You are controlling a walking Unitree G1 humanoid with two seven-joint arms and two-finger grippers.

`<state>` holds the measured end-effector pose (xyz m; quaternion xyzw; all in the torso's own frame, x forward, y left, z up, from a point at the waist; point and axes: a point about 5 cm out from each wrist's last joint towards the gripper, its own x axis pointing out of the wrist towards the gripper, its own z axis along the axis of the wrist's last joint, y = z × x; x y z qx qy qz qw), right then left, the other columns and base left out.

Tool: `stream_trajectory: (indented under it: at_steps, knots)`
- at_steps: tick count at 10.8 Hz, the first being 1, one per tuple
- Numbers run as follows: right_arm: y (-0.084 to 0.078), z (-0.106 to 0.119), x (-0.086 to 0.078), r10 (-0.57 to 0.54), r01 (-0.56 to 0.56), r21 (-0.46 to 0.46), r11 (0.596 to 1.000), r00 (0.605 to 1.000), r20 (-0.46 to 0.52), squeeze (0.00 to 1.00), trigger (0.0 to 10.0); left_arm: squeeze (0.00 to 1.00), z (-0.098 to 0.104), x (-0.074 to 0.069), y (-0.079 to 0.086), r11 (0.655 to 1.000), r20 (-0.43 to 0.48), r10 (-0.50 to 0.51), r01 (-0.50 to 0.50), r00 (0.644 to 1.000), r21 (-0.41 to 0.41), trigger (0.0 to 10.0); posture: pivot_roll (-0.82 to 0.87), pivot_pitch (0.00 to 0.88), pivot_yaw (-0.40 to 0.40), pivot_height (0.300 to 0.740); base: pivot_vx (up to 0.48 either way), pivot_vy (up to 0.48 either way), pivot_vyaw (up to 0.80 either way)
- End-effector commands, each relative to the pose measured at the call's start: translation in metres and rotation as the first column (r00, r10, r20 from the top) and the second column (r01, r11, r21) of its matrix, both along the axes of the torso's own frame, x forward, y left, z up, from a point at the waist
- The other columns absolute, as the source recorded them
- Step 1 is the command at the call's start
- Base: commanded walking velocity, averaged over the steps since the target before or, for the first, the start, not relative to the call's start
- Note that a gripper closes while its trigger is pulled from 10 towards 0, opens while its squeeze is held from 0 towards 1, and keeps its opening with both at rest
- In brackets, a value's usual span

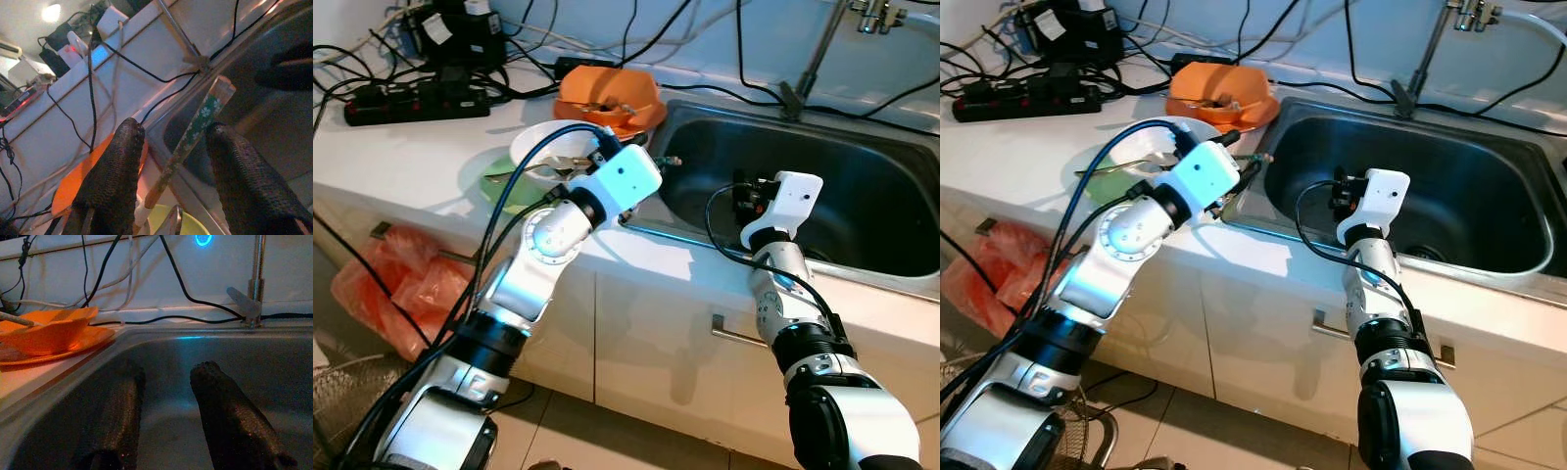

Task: Kitchen organization

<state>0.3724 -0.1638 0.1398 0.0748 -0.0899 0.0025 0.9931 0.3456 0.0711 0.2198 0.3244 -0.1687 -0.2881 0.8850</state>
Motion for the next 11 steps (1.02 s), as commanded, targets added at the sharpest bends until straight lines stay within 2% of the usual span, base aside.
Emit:
stream_trajectory:
  at_steps: [1, 2, 3, 11]
  knots:
    - [-0.0023, 0.0023, 0.0006, -0.012, 0.012, 0.002, 1.000, 1.000, 0.012, 0.00, 10.0, 0.00, 0.0045, 0.0014, -0.0051, 1.000, 0.030, -0.004, 0.004, 1.000, 0.011, 10.0, 0.05, 0.028, -0.030, 0.740, 0.000, 0.000, 0.00]
    - [-0.0020, 0.0024, 0.0006, -0.011, 0.011, 0.003, 1.000, 1.000, 0.013, 0.00, 10.0, 0.00, 0.0060, 0.0041, -0.0048, 1.000, 0.050, 0.028, -0.028, 0.998, -0.001, 6.0, 0.05, 0.028, -0.030, 0.740, 0.000, 0.000, 0.00]
    - [-0.0019, 0.0024, 0.0006, -0.011, 0.011, 0.003, 1.000, 1.000, 0.013, 0.00, 10.0, 0.00, 0.0070, 0.0057, -0.0038, 0.999, 0.058, 0.038, -0.037, 0.998, -0.009, 0.0, 0.05, 0.028, -0.030, 0.740, 0.000, 0.000, 0.00]
    - [-0.0013, 0.0020, 0.0005, -0.007, 0.007, 0.000, 1.000, 1.000, 0.012, 0.00, 10.0, 0.00, 0.0060, 0.0086, -0.0020, 0.998, 0.086, 0.062, -0.062, 0.994, -0.007, 0.0, 0.05, 0.028, -0.034, 0.740, 0.000, 0.000, 0.00]
